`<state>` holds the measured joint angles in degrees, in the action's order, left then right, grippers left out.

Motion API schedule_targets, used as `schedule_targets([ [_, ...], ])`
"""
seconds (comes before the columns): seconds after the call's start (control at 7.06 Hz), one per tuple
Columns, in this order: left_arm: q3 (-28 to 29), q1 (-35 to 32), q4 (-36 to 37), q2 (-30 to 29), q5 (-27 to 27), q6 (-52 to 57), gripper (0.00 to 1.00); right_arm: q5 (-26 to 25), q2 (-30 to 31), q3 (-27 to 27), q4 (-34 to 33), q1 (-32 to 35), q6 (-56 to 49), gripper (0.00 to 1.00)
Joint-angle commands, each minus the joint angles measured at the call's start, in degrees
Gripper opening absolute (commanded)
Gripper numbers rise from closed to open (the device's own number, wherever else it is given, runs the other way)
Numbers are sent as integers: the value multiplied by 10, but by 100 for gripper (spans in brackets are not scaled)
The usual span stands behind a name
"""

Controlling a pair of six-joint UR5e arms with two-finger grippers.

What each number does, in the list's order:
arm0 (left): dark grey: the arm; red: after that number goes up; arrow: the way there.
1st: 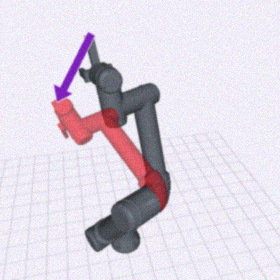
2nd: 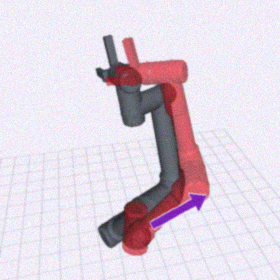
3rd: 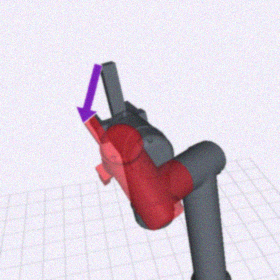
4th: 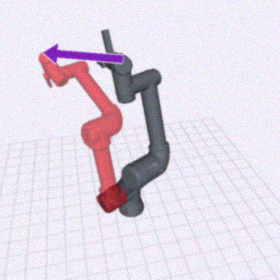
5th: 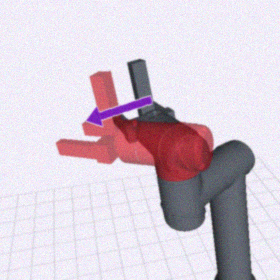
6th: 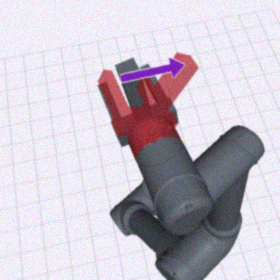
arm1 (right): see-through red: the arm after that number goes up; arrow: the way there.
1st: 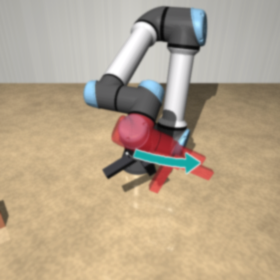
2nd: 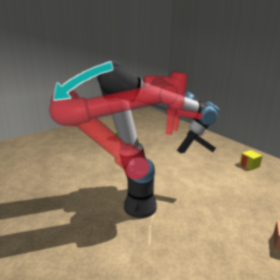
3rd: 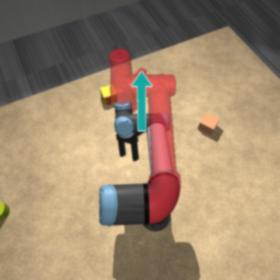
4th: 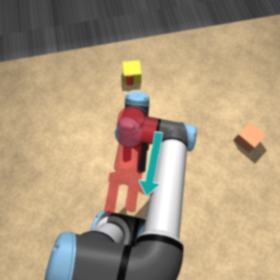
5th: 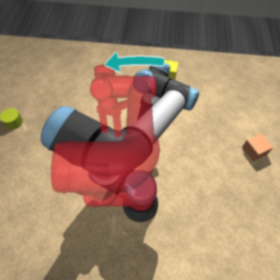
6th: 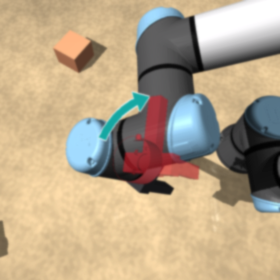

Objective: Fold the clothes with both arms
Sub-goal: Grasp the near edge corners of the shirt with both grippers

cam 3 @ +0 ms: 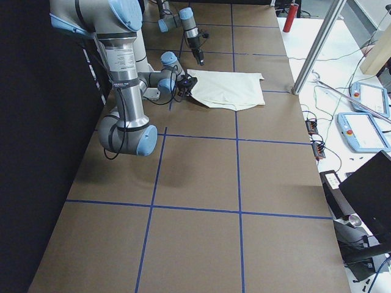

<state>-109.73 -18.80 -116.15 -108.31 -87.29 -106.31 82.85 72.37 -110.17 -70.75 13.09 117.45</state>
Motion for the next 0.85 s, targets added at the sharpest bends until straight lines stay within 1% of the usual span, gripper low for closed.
schedule_targets([
  [0.0, 11, 28, 8, 7, 24, -7, 61, 13, 5, -1, 1, 3, -1, 0],
  [0.43, 18, 51, 8, 2, 23, -18, 59, 13, 3, -1, 1, 4, -1, 0],
  [0.71, 26, 52, 8, 5, 24, -18, 57, 13, 2, -1, 1, 4, 0, 0],
])
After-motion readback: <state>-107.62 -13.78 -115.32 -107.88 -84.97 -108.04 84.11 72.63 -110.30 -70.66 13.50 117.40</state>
